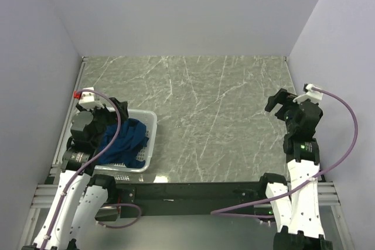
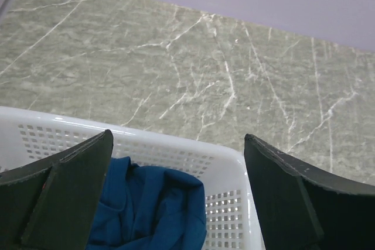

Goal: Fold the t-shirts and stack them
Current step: Grab the tshirt from the pile

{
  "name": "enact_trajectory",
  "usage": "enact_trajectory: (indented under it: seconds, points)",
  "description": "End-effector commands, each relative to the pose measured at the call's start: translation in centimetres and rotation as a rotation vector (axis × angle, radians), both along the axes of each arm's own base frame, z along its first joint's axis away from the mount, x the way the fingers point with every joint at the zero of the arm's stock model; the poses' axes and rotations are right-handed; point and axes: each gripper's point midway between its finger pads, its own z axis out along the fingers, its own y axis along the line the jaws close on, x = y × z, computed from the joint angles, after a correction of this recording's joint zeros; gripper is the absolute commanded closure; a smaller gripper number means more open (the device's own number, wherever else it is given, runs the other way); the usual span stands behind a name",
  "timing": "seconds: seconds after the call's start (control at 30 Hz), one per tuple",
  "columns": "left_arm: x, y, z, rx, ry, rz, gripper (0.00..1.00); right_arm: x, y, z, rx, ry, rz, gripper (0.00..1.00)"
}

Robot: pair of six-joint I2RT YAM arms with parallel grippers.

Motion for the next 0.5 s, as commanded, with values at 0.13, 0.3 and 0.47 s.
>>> enact_trajectory:
  seconds: [0.13, 0.3, 0.47]
  points:
    - [-0.4, -1.8, 1.1, -0.146, 0.041, -0.052, 0.0, -0.8, 7.9, 1.6, -0.15, -0.194, 0.54, 0.0]
    - [-1.1, -2.0, 0.3, -0.318, 0.174, 0.022, 0.01, -3.5, 11.4, -1.9, -0.233, -0.133, 0.854, 0.0]
    - [-0.1, -1.1, -5.9, -0.483, 0.525, 0.262, 0.04, -4.4, 12.3, -3.4, -0.208, -0.089, 0.951, 0.0]
